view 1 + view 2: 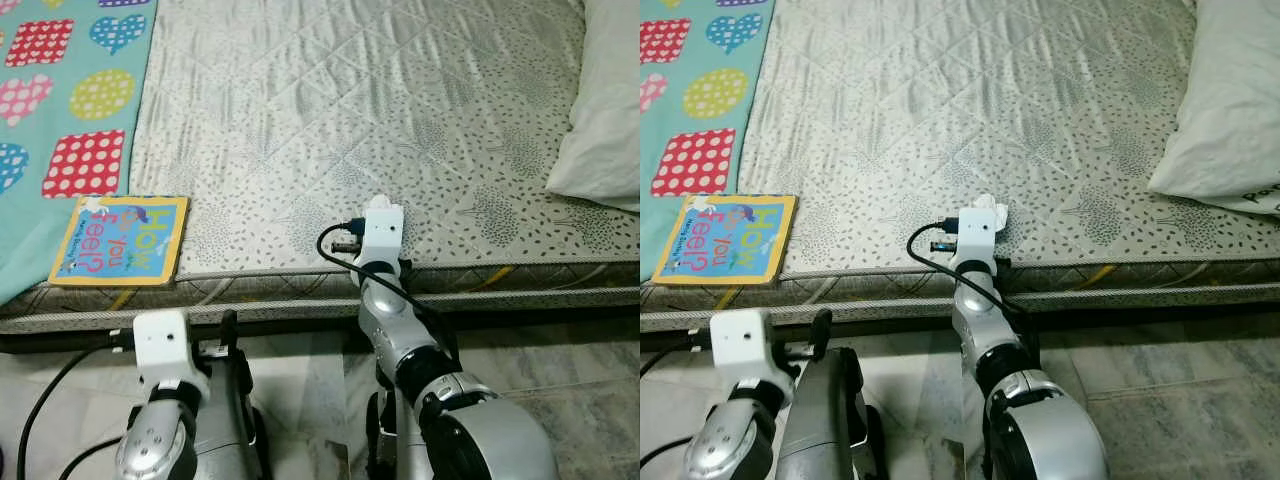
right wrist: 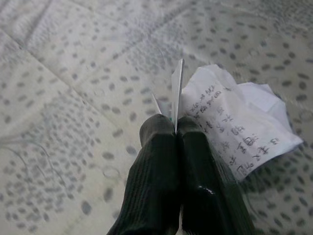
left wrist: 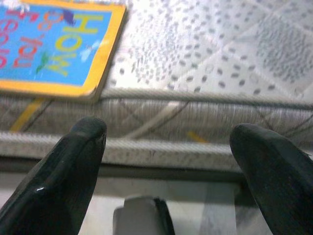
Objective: Clean up the room
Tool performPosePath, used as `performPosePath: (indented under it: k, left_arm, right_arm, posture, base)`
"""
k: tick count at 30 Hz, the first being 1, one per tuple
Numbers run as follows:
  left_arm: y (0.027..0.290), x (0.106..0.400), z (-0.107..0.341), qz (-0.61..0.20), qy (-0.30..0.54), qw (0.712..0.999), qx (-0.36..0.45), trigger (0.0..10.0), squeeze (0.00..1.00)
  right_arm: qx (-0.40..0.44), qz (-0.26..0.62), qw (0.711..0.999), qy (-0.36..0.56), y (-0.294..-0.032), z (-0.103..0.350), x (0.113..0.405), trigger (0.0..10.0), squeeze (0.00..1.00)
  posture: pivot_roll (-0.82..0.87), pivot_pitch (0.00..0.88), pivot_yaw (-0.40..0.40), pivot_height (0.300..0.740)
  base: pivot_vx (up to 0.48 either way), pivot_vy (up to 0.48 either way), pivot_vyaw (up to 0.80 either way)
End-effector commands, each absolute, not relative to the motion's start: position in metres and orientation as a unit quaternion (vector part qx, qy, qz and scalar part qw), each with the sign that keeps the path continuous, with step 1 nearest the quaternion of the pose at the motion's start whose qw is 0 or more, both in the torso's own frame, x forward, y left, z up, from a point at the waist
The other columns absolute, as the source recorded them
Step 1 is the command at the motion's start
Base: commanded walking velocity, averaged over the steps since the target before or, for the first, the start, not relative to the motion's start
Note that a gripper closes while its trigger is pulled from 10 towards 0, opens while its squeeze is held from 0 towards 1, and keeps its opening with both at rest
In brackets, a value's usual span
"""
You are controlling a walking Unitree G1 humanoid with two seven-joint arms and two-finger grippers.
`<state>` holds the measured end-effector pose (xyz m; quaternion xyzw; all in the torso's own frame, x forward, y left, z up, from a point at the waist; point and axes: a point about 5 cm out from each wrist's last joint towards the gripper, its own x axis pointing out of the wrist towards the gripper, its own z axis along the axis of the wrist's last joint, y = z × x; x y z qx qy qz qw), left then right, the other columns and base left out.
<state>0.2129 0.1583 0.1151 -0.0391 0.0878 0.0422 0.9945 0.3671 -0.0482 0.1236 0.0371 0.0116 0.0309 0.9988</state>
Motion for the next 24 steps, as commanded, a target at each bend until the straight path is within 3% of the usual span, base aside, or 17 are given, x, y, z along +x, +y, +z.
performPosePath:
  k: [1, 11, 12, 13, 14, 15, 17, 20, 22, 24]
  left_arm:
    - [0.163, 0.211, 0.107, 0.053, 0.103, 0.993, -0.034, 10.0, 0.00]
    - [0.167, 0.239, 0.111, 0.052, 0.070, 0.996, -0.034, 10.0, 0.00]
    - [0.169, 0.241, 0.111, 0.057, 0.064, 0.996, -0.033, 10.0, 0.00]
    - [0.171, 0.244, 0.111, 0.061, 0.060, 0.996, -0.033, 10.0, 0.00]
    - [0.171, 0.244, 0.111, 0.061, 0.060, 0.996, -0.033, 10.0, 0.00]
    - [0.173, 0.244, 0.111, 0.065, 0.057, 0.996, -0.032, 10.0, 0.00]
    - [0.179, 0.245, 0.111, 0.071, 0.052, 0.996, -0.029, 10.0, 0.00]
    - [0.180, 0.246, 0.110, 0.072, 0.051, 0.996, -0.028, 10.0, 0.00]
    - [0.183, 0.253, 0.109, 0.067, 0.046, 0.996, -0.024, 10.0, 0.00]
    - [0.183, 0.255, 0.109, 0.064, 0.043, 0.997, -0.024, 10.0, 0.00]
  right_arm:
    - [0.068, 0.069, 0.995, 0.020, -0.015, 0.131, 0.362, 0.0, 0.00]
    - [0.092, 0.063, 0.994, -0.016, -0.045, 0.145, 0.372, 0.0, 0.00]
    - [0.086, 0.065, 0.994, -0.025, -0.050, 0.146, 0.371, 2.8, 0.00]
    - [0.070, 0.061, 0.995, -0.025, -0.055, 0.145, 0.371, 7.5, 0.00]
    - [0.070, 0.061, 0.995, -0.025, -0.055, 0.145, 0.371, 7.5, 0.00]
    - [0.062, 0.056, 0.996, -0.024, -0.062, 0.143, 0.369, 10.0, 0.00]
    - [0.048, 0.028, 0.998, -0.036, -0.079, 0.141, 0.361, 10.0, 0.00]
    - [0.044, 0.019, 0.998, -0.041, -0.085, 0.141, 0.358, 10.0, 0.00]
    - [0.055, -0.002, 0.997, -0.062, -0.113, 0.147, 0.347, 10.0, 0.00]
    - [0.057, -0.008, 0.996, -0.066, -0.121, 0.149, 0.345, 10.0, 0.00]
  posture:
    - [0.02, 0.274, 0.020, 0.575]
    - [-0.04, 0.145, 0.021, 0.575]
    - [-0.04, 0.138, 0.022, 0.575]
    - [-0.06, 0.113, 0.025, 0.575]
    - [-0.06, 0.113, 0.025, 0.575]
    - [-0.06, 0.108, 0.026, 0.575]
    - [-0.08, 0.078, 0.035, 0.575]
    - [-0.08, 0.073, 0.036, 0.575]
    - [-0.11, 0.037, 0.061, 0.575]
    - [-0.11, 0.034, 0.063, 0.575]
  base:
    - [0.000, 0.000, 0.00]
    - [0.000, 0.000, 0.00]
    - [0.000, 0.000, 0.00]
    - [0.000, 0.000, 0.00]
    - [0.000, 0.000, 0.00]
    - [0.000, 0.000, 0.00]
    - [0.000, 0.000, 0.00]
    - [0.000, 0.000, 0.00]
    - [0.000, 0.000, 0.00]
    - [0.000, 0.000, 0.00]
